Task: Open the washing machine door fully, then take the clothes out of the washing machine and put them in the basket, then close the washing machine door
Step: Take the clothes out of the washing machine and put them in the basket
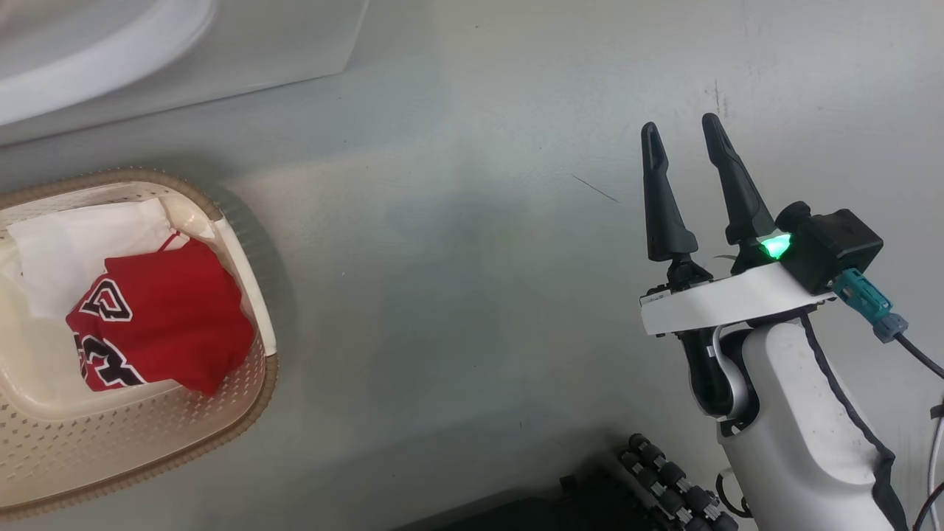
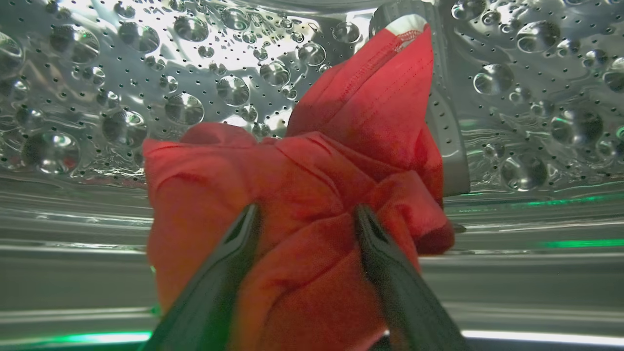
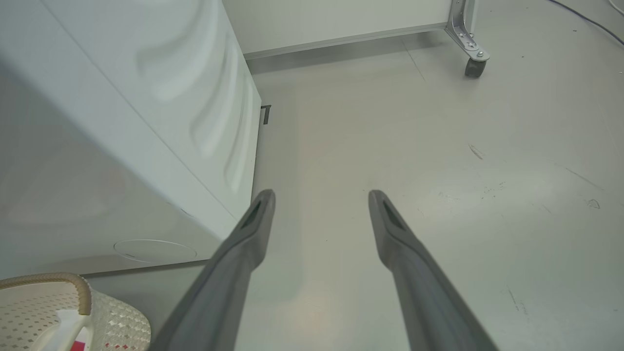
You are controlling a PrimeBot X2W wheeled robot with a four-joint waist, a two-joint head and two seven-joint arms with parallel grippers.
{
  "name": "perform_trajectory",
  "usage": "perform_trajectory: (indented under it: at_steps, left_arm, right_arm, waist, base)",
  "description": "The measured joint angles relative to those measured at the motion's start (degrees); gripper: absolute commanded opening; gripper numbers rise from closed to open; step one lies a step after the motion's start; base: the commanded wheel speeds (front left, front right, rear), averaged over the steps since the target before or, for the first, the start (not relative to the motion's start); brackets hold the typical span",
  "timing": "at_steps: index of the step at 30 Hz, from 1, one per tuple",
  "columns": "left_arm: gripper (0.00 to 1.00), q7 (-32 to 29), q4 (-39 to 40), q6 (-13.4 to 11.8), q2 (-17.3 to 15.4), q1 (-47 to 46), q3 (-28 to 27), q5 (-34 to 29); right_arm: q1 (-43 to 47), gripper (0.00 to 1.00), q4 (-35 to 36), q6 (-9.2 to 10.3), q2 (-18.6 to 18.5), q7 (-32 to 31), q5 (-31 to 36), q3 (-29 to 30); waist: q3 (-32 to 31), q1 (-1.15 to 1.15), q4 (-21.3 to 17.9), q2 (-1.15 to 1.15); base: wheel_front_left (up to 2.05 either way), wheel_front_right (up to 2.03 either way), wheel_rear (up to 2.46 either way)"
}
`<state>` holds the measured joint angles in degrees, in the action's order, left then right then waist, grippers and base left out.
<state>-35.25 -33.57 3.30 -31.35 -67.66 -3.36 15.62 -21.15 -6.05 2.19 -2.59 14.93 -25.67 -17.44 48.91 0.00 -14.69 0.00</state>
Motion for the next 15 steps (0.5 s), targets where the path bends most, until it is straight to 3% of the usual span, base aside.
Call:
perform_trajectory:
  at_steps: [1, 2, 3, 15]
  left_arm:
    - [0.59, -0.1, -0.4, -0.1, 0.0, -0.2, 0.0, 0.0]
    - [0.09, -0.3, -0.6, -0.1, 0.0, -0.5, 0.1, 0.0]
    - [0.00, -0.3, -0.8, -0.1, 0.0, -0.5, 0.0, 0.0]
    - [0.00, 5.9, -1.5, 0.4, 2.3, -0.4, 2.3, -0.9]
  right_arm:
    - [-0.2, 1.00, 0.0, 0.01, 0.0, 0.0, 0.0, 0.0]
    - [-0.5, 1.00, -0.1, 0.03, 0.0, 0.0, 0.0, 0.0]
    - [-0.8, 1.00, -0.1, 0.05, 0.0, 0.0, 0.0, 0.0]
    - [-1.7, 1.00, -1.1, 0.07, 0.0, 0.0, 0.0, 1.1]
  waist:
    - [0.0, 0.00, 0.0, 0.00]
    - [0.0, 0.00, 0.0, 0.00]
    - [0.0, 0.00, 0.0, 0.00]
    - [-1.8, 0.00, 0.8, 0.00]
  base:
    - [0.00, 0.00, 0.00]
    - [0.00, 0.00, 0.00]
    - [0.00, 0.00, 0.00]
    - [0.00, 0.00, 0.00]
